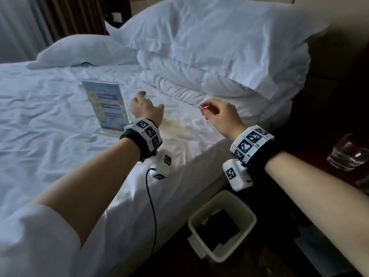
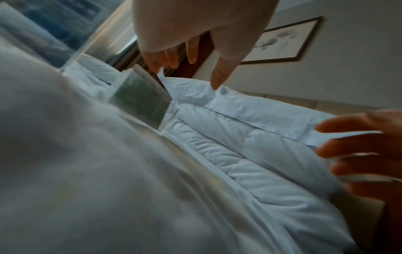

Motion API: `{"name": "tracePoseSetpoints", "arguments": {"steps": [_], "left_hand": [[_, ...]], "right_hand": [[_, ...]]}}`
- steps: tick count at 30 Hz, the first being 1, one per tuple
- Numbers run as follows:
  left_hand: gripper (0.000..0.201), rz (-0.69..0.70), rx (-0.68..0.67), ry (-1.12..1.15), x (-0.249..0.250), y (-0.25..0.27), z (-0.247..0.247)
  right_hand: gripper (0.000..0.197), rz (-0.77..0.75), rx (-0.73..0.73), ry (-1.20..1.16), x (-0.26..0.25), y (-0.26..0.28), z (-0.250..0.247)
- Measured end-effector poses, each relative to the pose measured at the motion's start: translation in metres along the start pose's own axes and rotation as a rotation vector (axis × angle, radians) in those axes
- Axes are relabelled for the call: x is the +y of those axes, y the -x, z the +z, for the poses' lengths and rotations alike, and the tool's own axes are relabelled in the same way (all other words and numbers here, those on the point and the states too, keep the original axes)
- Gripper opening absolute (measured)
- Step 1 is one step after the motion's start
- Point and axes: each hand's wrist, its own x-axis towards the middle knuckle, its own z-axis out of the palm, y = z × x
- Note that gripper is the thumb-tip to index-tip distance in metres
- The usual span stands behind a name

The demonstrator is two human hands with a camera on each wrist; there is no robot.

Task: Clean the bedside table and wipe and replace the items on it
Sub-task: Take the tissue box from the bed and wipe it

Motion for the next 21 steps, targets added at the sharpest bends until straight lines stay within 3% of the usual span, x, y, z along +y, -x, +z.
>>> {"name": "tracePoseSetpoints", "arguments": {"steps": [3,5,8,12,15,18,21], "left_hand": [[0.083,-0.168,-0.032,-0.104,-0.011,-0.003,0.002],[0.096,-0.263,-0.121,-0.126,-0.016,-0.006,0.002],[0.102,-0.349,-0.167,-0.121,-0.025,-0.015,0.002],[0.088,-0.369,-0.076,-0.054,-0.029,-0.025,0.008],[0.088,-0.349,-0.14,-0.099,-0.028,-0.026,0.008],[0.057,-0.276,-0.146,-0.113,-0.017,-0.026,0.011],[0.054,-0.22,-0.212,0.014,0.007,-0.022,0.026]], "right_hand": [[0.017,0.011,-0.02,-0.005,0.001,-0.001,0.003],[0.017,0.024,-0.033,-0.013,0.002,-0.001,0.005],[0.017,0.051,-0.058,-0.031,0.006,-0.001,0.007],[0.015,0.084,-0.051,-0.059,0.016,0.002,0.007],[0.015,0.117,-0.041,-0.054,0.022,0.006,0.0],[0.016,0.126,-0.006,-0.05,0.025,0.009,-0.015],[0.017,0.134,0.06,-0.029,0.027,0.011,-0.041]]}}
